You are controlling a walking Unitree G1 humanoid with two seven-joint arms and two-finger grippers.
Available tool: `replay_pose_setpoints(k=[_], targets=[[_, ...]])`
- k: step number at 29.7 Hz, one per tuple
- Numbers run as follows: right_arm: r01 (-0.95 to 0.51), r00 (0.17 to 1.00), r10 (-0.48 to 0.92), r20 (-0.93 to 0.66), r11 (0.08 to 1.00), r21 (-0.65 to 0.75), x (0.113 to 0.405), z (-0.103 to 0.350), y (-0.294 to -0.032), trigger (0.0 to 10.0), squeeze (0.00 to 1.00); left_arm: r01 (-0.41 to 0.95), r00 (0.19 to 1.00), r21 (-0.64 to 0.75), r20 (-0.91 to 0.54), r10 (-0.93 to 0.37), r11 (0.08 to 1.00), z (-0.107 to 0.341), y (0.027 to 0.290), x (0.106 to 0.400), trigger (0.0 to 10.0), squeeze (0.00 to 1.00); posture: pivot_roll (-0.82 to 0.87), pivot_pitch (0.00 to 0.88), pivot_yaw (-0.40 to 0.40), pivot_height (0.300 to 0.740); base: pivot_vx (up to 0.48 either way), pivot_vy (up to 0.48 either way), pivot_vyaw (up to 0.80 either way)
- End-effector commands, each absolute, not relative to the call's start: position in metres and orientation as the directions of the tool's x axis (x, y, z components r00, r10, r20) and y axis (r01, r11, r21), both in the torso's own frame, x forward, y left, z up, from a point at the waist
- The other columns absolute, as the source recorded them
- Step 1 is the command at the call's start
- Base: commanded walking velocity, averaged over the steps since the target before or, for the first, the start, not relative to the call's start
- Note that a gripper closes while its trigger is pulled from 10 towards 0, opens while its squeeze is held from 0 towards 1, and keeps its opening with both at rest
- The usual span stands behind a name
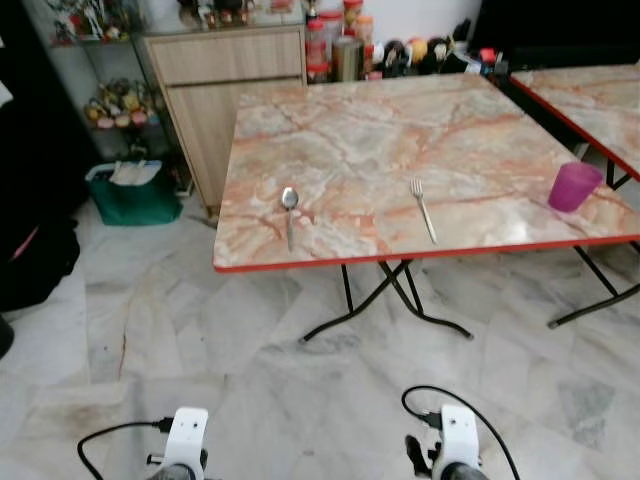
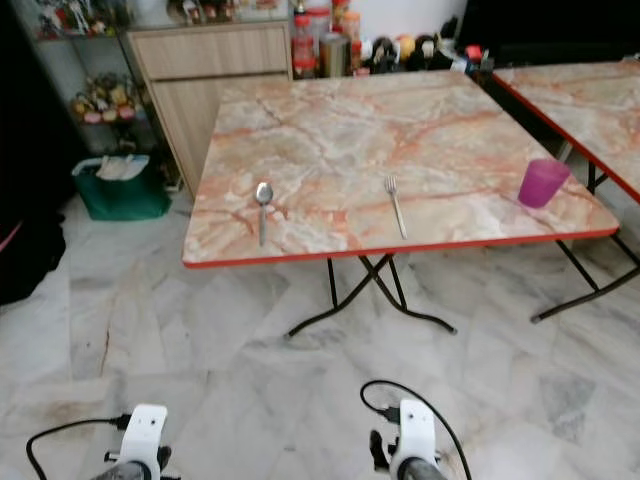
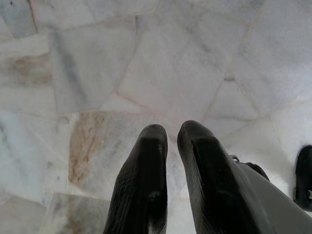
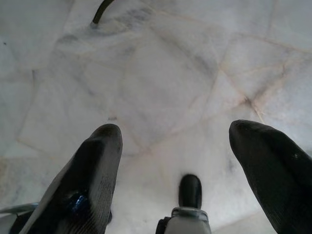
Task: Setting the table
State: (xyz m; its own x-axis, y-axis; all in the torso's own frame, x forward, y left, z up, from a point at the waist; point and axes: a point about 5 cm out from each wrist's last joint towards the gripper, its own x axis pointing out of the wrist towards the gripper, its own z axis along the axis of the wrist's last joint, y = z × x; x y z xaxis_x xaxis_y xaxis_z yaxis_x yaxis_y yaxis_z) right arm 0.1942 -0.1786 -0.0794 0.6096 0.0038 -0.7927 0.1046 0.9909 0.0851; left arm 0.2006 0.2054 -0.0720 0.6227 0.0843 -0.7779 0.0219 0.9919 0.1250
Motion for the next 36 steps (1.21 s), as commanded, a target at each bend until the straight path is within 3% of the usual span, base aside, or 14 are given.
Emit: replay_pose_setpoints(k=[1,36], targets=[[0.105,0.613,0.013,-0.790,0.990,0.098,0.1961,-0.0787,-0.1761,10.0,0.00,0.029,0.623,0.134,-0.777,0.087,0.991,-0.0715,0.2066,0.2012,10.0,0.00,-0.02,0.000,0.026,0.740,0.285,0.000,0.00],[0.043,0.616,0.019,-0.787,0.997,0.059,0.1988,-0.0772,-0.1757,10.0,0.00,0.056,0.615,0.125,-0.786,0.065,0.991,-0.0745,0.2002,0.1976,10.0,0.00,-0.04,0.000,0.020,0.740,0.310,0.000,0.00]])
